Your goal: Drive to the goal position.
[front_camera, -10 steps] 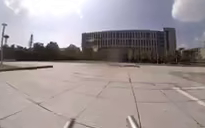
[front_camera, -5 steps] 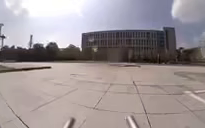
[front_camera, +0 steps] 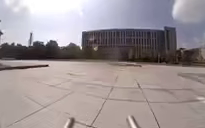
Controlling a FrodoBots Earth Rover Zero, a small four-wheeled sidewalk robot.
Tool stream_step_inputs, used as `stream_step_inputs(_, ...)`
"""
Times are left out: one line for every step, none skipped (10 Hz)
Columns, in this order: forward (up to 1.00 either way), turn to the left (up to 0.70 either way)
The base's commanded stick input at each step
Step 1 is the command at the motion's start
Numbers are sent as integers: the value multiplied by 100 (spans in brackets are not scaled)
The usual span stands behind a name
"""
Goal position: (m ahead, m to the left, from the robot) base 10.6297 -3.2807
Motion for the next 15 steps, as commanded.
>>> stream_step_inputs(70,-1)
stream_step_inputs(70,5)
stream_step_inputs(70,5)
stream_step_inputs(70,5)
stream_step_inputs(70,5)
stream_step_inputs(70,5)
stream_step_inputs(70,5)
stream_step_inputs(70,5)
stream_step_inputs(70,5)
stream_step_inputs(70,5)
stream_step_inputs(70,5)
stream_step_inputs(70,5)
stream_step_inputs(70,5)
stream_step_inputs(70,5)
stream_step_inputs(70,5)
